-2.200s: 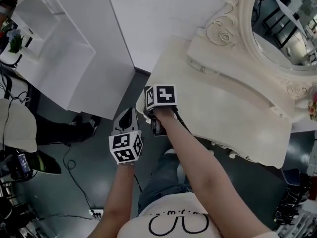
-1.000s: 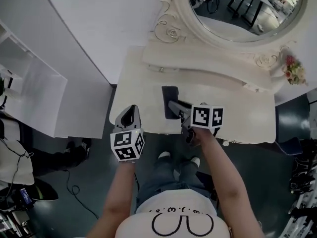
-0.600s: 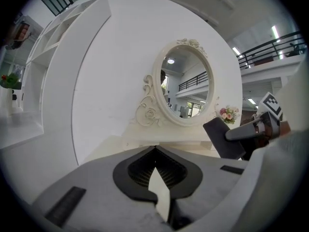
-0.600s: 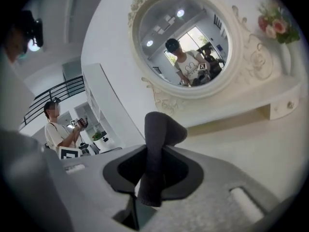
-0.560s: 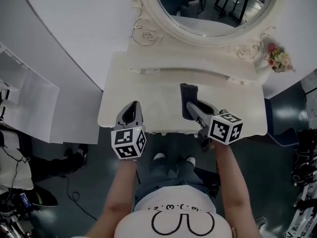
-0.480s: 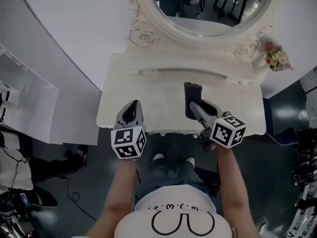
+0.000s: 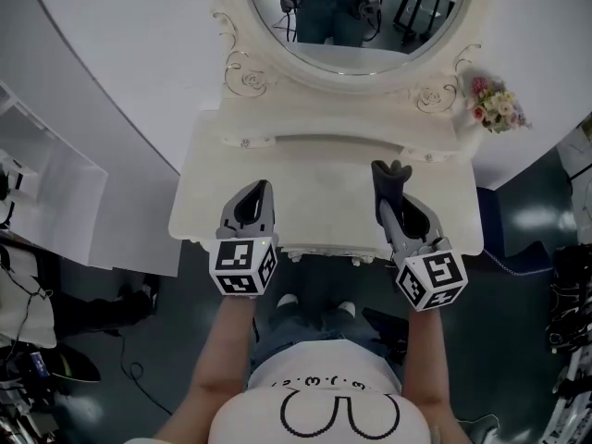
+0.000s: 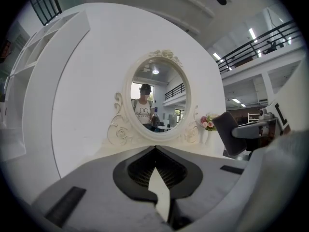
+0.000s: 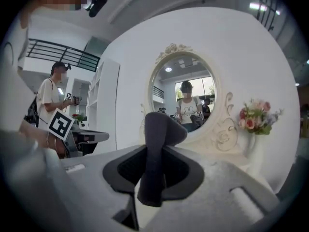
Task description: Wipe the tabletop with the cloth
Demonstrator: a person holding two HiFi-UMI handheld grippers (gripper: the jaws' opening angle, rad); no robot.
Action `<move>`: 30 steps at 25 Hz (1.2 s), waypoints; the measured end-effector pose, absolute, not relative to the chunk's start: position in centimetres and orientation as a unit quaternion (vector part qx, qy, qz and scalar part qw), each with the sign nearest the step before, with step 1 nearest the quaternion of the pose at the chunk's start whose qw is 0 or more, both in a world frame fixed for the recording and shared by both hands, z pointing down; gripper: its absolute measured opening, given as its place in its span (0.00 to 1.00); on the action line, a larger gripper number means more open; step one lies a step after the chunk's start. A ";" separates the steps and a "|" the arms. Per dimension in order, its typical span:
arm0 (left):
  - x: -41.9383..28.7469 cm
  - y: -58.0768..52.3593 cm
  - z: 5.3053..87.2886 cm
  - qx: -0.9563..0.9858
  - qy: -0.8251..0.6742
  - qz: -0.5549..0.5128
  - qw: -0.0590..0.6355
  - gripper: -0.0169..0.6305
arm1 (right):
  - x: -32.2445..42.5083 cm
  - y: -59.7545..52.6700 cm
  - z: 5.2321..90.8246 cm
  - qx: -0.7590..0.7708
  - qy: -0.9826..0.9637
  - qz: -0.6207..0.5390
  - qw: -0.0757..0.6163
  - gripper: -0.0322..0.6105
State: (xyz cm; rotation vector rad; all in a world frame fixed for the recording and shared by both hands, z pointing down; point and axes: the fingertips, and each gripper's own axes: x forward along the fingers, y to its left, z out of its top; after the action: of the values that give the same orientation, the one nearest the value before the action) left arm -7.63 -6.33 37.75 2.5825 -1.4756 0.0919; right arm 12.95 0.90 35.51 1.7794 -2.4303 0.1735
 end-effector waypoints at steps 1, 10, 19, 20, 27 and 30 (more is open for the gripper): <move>-6.9 -6.0 37.1 0.870 -0.487 0.027 0.072 0.02 | 13.5 1.3 35.1 0.594 -0.801 0.043 0.063 0.18; -1.3 -4.1 31.5 0.893 -0.449 -0.003 -0.032 0.02 | 18.4 3.4 31.7 0.631 -0.774 -0.031 0.049 0.18; 1.6 -3.7 29.4 0.892 -0.450 -0.015 -0.047 0.02 | 20.1 3.9 30.7 0.619 -0.781 -0.047 0.061 0.18; 1.7 -3.7 29.5 0.891 -0.451 -0.015 -0.045 0.02 | 20.0 3.9 30.7 0.616 -0.783 -0.049 0.062 0.18; 2.4 -3.9 30.0 0.886 -0.461 -0.016 -0.043 0.02 | 20.8 3.5 31.2 0.609 -0.789 -0.049 0.062 0.18; 3.0 -4.1 30.1 0.884 -0.465 -0.014 -0.044 0.02 | 21.3 3.2 31.3 0.604 -0.792 -0.051 0.066 0.18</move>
State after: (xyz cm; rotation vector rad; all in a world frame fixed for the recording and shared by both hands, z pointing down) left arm 2.99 -4.10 30.09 2.8585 -1.5040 -0.0439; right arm 21.32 3.15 31.32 1.8234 -2.3897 -0.1535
